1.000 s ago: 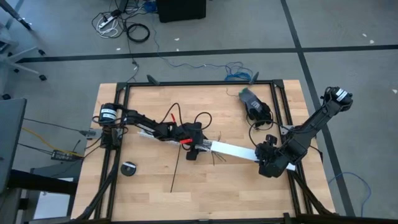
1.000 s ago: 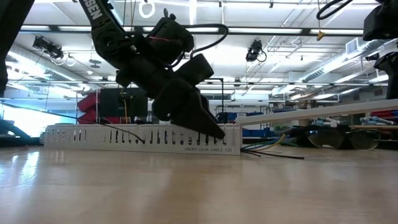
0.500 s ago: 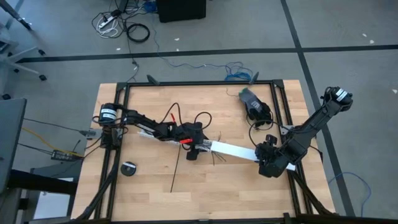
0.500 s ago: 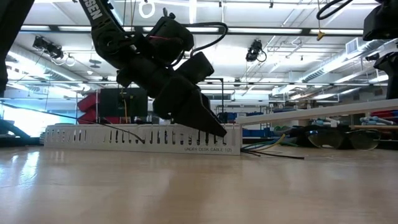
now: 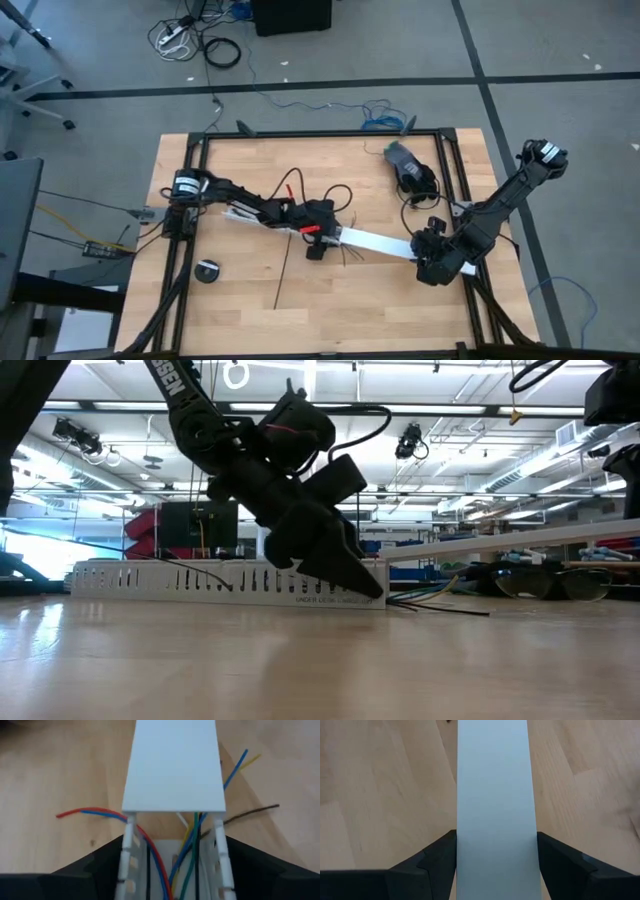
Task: Ziptie cables
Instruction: Close the lid on the cable duct
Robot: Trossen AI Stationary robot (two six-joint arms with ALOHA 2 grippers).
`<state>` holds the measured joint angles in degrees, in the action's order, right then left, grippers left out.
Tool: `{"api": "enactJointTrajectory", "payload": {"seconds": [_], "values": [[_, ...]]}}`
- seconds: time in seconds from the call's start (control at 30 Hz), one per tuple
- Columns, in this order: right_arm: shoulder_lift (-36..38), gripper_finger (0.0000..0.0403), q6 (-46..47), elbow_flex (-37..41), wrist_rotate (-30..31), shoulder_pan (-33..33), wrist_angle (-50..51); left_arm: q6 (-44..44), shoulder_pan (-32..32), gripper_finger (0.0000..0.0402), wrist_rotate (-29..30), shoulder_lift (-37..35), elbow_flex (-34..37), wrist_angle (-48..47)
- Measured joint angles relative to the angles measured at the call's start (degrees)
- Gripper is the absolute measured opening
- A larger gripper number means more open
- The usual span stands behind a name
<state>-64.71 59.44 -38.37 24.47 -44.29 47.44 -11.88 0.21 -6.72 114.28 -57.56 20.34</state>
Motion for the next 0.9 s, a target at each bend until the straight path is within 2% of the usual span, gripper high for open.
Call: {"api": "enactJointTrajectory", "payload": {"seconds": [0.27,0.6,0.9], "values": [[-0.04,0.0237,-0.02,0.0,-0.22,0.22,0.16,0.13,0.0,0.0279,-1.65,0.0,-0.22,-0.8],[-0.04,0.0238,0.75,0.0,-0.68,0.26,0.3,0.5,-0.04,0.0243,-3.66,0.0,-0.22,-0.25],[-0.04,0.0238,0.98,0.0,-2.5,0.26,-0.2,0.55,-0.04,0.0239,-3.74,0.0,-0.22,-0.38]]}}
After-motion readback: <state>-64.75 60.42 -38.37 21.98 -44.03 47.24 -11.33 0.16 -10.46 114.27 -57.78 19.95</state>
